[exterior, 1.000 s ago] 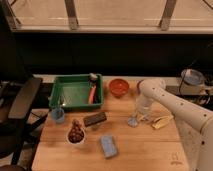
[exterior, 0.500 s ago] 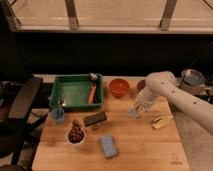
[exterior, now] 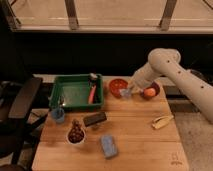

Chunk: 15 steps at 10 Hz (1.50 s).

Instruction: Wipe red bowl with towel

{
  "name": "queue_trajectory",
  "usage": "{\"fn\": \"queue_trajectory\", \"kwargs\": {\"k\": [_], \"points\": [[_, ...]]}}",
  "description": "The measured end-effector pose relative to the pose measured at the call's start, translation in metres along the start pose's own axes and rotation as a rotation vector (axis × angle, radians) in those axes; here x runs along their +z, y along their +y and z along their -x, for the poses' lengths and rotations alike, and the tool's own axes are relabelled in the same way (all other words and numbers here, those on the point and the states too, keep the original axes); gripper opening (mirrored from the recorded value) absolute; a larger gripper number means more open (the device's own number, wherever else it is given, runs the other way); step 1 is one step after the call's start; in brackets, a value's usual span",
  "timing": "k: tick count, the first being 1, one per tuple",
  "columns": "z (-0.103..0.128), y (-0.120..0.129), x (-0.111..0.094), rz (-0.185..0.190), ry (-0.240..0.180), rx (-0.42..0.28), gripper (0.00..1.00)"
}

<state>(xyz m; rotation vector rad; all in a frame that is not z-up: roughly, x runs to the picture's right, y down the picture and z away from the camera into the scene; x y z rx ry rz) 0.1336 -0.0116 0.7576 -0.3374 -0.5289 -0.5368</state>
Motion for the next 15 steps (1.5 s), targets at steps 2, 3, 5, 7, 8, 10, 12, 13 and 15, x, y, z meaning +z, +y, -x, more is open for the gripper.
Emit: {"fn": "queue_trajectory", "kwargs": {"k": [2, 3, 5, 7, 8, 10, 12, 13, 15], "points": [[0.0, -0.001, -0.003, 0.001, -0.001, -0.001, 0.0], [0.001, -0.002, -0.002, 0.001, -0.002, -0.002, 0.0], [0.001, -0.003, -0.002, 0.002, -0.002, -0.004, 0.0], [-0.006, -0.005, -0.002, -0.024, 0.011, -0.001, 0.0], [-0.013, -0.014, 0.005, -0.048, 0.014, -0.006, 0.0], [-0.022, -0.041, 0.027, -0.08, 0.001, -0.021, 0.0], [-0.02, -0.068, 0.067, -0.087, -0.025, -0.043, 0.0], [-0.022, -0.071, 0.084, -0.078, -0.032, -0.046, 0.0], [-0.025, -0.071, 0.125, -0.036, -0.05, -0.051, 0.0]]}}
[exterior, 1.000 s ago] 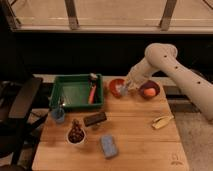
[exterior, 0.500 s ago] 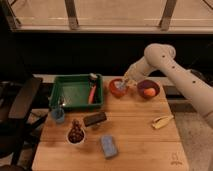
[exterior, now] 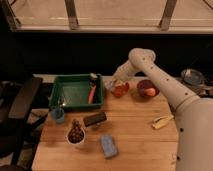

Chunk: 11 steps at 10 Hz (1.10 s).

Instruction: Wipe red bowl with towel

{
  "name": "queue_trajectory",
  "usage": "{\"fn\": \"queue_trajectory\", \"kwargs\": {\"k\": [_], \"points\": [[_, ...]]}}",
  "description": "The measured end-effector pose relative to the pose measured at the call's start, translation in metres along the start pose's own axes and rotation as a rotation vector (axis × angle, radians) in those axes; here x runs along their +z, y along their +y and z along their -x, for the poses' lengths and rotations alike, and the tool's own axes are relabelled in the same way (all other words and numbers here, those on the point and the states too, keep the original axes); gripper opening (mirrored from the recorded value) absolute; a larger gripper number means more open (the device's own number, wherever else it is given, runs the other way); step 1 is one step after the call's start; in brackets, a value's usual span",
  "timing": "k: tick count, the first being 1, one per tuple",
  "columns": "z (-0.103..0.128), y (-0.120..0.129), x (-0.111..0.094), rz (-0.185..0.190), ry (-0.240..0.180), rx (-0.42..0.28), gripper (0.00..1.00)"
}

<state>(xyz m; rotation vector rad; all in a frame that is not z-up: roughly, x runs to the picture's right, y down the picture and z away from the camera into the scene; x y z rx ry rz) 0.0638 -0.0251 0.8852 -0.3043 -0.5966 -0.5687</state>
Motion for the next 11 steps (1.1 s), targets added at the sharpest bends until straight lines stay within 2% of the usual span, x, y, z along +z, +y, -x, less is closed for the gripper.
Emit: {"fn": "queue_trajectory", "kwargs": {"k": [1, 4, 6, 10, 11], "points": [[0.0, 0.0, 0.017, 0.02, -0.013, 0.001, 0.0], [-0.016, 0.006, 0.046, 0.057, -0.023, 0.044, 0.0], [-0.027, 0.012, 0.046, 0.05, -0.019, 0.089, 0.0], [-0.027, 0.011, 0.046, 0.05, -0.02, 0.089, 0.0], [-0.027, 0.014, 0.047, 0.063, -0.013, 0.089, 0.0]]}}
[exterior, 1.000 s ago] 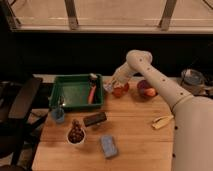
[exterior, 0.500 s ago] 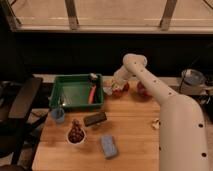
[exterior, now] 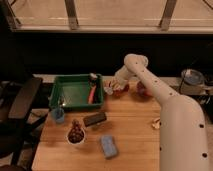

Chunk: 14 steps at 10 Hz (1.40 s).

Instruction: Wipe red bowl with towel

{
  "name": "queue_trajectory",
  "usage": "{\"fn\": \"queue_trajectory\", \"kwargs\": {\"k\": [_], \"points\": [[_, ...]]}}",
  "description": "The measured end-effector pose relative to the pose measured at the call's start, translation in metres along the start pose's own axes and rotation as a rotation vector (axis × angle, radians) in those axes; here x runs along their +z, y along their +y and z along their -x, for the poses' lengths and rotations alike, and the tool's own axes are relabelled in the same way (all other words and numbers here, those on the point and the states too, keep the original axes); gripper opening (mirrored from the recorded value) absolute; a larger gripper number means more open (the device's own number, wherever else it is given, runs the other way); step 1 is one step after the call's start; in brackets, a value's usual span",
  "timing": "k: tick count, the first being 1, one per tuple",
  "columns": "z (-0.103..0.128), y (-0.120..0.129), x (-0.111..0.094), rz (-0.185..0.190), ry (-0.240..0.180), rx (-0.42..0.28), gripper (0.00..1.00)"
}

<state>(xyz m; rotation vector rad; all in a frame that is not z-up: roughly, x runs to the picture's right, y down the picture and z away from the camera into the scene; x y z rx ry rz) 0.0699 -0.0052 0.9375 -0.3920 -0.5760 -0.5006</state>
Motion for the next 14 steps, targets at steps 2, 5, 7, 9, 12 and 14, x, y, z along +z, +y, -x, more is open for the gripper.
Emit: {"fn": "queue_trajectory", "kwargs": {"k": [2, 5, 7, 9, 12, 14], "points": [[-0.009, 0.007, 0.001, 0.055, 0.061, 0.009, 0.0], [-0.026, 0.017, -0.003, 0.11, 0.126, 0.022, 0.0], [-0.033, 0.015, -0.003, 0.121, 0.156, 0.025, 0.0], [-0.044, 0.009, -0.001, 0.1, 0.174, 0.026, 0.0], [-0.043, -0.01, 0.021, 0.064, 0.151, 0.01, 0.0], [-0.03, -0.011, 0.037, 0.053, 0.115, 0.0, 0.0]]}}
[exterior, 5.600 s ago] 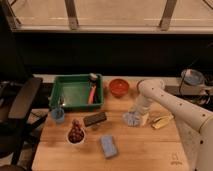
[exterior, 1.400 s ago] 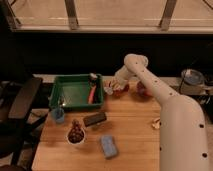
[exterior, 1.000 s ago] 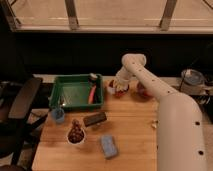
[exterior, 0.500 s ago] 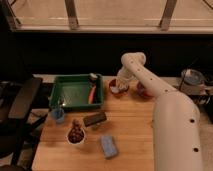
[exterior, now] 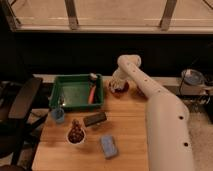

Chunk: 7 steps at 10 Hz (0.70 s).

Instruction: Wipe red bowl with towel

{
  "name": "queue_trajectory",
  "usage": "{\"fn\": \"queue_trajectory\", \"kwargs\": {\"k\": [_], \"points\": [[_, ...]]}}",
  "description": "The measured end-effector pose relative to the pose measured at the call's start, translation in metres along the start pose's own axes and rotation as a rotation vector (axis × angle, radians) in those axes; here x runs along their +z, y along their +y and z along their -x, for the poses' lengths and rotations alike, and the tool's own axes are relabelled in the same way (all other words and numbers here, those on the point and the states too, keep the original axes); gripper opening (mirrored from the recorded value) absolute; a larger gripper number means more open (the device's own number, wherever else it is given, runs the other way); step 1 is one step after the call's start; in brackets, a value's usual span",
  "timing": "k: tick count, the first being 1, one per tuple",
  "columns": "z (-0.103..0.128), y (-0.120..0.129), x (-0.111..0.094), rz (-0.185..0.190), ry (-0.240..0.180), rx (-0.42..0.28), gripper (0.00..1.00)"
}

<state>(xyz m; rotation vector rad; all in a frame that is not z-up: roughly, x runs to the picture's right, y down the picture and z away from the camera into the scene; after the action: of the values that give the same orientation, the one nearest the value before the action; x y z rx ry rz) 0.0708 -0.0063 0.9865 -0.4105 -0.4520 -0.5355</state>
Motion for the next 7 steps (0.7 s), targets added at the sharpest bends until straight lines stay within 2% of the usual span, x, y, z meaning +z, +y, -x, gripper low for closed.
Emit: {"fn": "queue_trajectory", "kwargs": {"k": [1, 3, 5, 7], "points": [[0.005, 0.004, 0.0, -0.001, -0.011, -0.003, 0.0], [0.01, 0.025, -0.012, 0.022, -0.004, 0.002, 0.0], [0.003, 0.046, -0.027, 0.065, 0.027, 0.01, 0.0], [-0.012, 0.052, -0.034, 0.098, 0.064, 0.016, 0.0]]}}
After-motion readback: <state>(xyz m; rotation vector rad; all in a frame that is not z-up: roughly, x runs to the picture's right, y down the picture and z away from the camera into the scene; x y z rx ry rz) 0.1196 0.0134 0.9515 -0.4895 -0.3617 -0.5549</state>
